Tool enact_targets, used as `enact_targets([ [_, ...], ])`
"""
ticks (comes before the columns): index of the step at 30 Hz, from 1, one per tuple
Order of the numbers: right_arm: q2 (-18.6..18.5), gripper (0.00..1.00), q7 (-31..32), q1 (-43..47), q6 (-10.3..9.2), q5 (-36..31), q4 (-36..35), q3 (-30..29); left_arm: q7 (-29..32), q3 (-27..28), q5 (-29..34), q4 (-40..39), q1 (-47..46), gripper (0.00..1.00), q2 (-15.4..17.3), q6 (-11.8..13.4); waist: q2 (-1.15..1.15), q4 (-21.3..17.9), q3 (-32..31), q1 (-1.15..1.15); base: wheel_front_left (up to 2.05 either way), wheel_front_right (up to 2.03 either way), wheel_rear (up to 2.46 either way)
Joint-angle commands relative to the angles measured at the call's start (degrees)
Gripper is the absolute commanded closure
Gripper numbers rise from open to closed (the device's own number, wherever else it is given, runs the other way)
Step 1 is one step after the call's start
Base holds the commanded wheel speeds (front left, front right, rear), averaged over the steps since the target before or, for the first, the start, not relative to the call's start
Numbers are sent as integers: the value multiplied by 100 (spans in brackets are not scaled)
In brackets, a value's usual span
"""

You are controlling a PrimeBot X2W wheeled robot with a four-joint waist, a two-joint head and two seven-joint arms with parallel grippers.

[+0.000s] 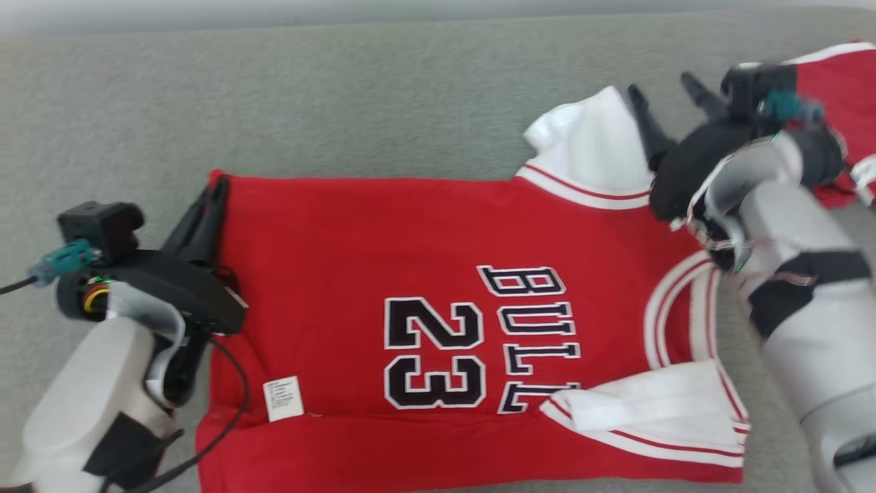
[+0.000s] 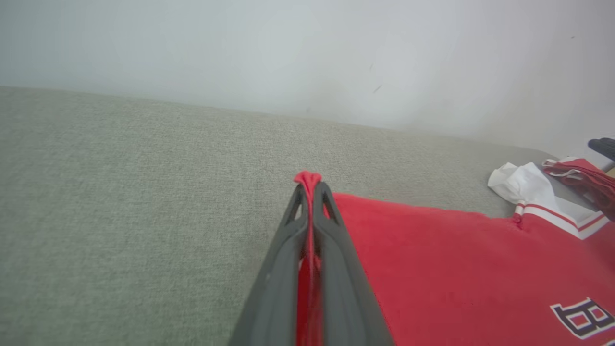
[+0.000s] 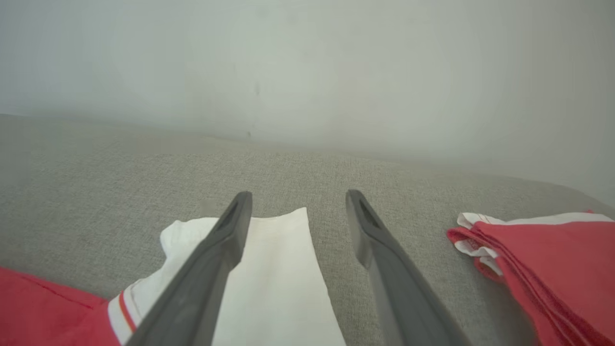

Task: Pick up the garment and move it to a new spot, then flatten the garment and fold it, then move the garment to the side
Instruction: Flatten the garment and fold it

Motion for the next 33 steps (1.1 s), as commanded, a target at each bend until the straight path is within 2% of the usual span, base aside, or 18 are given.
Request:
enact_targets([
  [1, -58, 0, 103, -172, 7, -27, 152, 19, -53, -44, 78, -38, -77, 100, -52, 10, 0, 256, 196, 0, 0, 0, 0],
  [9, -202, 0, 599, -914, 7, -96, 1087, 143, -207, -307, 10, -127, -297, 100, -228, 10, 0, 604, 495, 0, 0, 0, 0],
  [19, -167, 0, 714, -1301, 7, -161, 1765, 347, -343, -535, -145, -60, -535, 100, -272, 10, 0, 673, 779, 0, 0, 0, 0],
  [21, -161, 89, 658, -1341, 6, -173, 1817, 379, -368, -572, -181, -40, -574, 100, -261, 10, 0, 670, 810, 0, 0, 0, 0],
  [22, -152, 100, 635, -1359, 7, -178, 1842, 397, -378, -589, -189, -31, -588, 100, -246, 10, 0, 665, 819, 0, 0, 0, 0],
  [27, -171, 100, 453, -1476, 6, -179, 1879, 451, -421, -658, -273, 18, -611, 100, -198, 10, 0, 645, 810, 0, 0, 0, 0],
  [33, -358, 100, -136, -1678, 6, -298, 1937, 416, -491, -706, -377, 125, -613, 100, -122, 10, 0, 588, 699, 0, 0, 0, 0],
])
